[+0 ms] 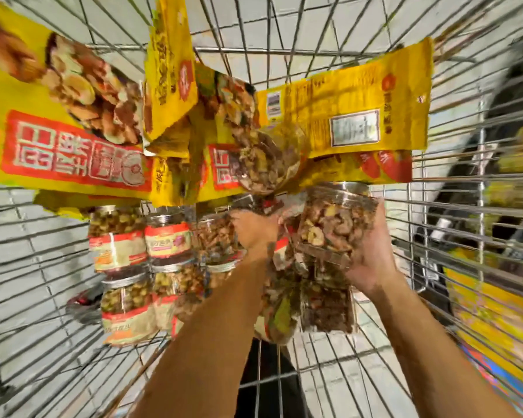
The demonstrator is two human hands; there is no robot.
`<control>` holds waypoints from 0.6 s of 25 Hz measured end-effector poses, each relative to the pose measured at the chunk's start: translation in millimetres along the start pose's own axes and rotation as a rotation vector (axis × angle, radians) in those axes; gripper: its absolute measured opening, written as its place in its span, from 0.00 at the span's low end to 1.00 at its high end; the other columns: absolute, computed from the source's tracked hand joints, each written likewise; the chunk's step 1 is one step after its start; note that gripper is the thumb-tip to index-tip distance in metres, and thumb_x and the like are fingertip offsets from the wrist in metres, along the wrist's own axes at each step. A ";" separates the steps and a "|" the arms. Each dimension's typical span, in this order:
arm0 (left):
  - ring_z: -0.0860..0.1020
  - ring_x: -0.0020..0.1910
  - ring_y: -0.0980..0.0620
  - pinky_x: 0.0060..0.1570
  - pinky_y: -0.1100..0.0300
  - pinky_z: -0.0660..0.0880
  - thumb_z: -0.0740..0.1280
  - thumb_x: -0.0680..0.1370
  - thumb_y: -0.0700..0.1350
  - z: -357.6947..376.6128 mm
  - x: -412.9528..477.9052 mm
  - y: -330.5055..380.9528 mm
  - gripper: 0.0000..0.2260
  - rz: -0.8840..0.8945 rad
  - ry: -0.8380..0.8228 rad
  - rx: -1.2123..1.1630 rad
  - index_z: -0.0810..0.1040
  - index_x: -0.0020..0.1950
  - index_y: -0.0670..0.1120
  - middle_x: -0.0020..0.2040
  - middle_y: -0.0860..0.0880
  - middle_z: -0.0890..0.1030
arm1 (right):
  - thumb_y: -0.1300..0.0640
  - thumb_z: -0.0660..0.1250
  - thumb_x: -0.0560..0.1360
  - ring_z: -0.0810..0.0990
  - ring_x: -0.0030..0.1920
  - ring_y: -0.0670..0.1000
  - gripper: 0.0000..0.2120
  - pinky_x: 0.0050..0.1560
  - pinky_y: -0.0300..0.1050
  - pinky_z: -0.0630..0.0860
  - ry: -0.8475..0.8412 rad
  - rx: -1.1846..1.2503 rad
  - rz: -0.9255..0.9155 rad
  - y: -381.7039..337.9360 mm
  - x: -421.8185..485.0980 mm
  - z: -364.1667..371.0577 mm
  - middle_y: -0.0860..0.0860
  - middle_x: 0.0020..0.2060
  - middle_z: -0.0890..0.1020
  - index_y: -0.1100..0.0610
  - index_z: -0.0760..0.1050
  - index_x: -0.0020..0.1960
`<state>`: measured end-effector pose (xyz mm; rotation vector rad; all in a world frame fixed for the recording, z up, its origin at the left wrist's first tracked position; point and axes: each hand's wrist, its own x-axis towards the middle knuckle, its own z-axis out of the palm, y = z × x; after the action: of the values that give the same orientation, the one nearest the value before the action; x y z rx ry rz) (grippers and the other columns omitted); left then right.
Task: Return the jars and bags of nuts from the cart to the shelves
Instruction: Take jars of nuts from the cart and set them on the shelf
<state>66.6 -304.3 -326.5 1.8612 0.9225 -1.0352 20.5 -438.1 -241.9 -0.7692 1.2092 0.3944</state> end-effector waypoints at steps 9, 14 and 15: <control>0.81 0.38 0.47 0.41 0.54 0.79 0.72 0.68 0.50 -119.9 -69.2 -23.8 0.20 -0.094 -0.431 -0.489 0.80 0.57 0.44 0.45 0.44 0.84 | 0.28 0.43 0.73 0.85 0.38 0.53 0.39 0.35 0.49 0.81 -0.080 -0.094 -0.072 -29.6 -75.7 22.8 0.53 0.38 0.86 0.52 0.85 0.38; 0.83 0.33 0.49 0.28 0.60 0.78 0.74 0.60 0.48 -225.8 -198.2 -2.9 0.15 0.032 -0.679 -0.506 0.84 0.42 0.41 0.38 0.43 0.85 | 0.31 0.48 0.75 0.84 0.34 0.52 0.34 0.39 0.49 0.80 -0.167 0.063 -0.285 -39.8 -207.1 50.1 0.51 0.33 0.84 0.54 0.84 0.41; 0.83 0.32 0.50 0.28 0.60 0.79 0.79 0.55 0.48 -238.8 -226.8 7.0 0.17 0.085 -0.752 -0.539 0.84 0.38 0.40 0.36 0.44 0.85 | 0.31 0.48 0.75 0.84 0.37 0.53 0.34 0.44 0.52 0.81 -0.179 0.113 -0.341 -33.1 -238.1 51.0 0.51 0.36 0.85 0.54 0.84 0.44</control>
<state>56.2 -143.5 -39.2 0.9376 0.5743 -1.1625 -1.4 -395.7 -0.9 -0.8073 0.9046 0.1101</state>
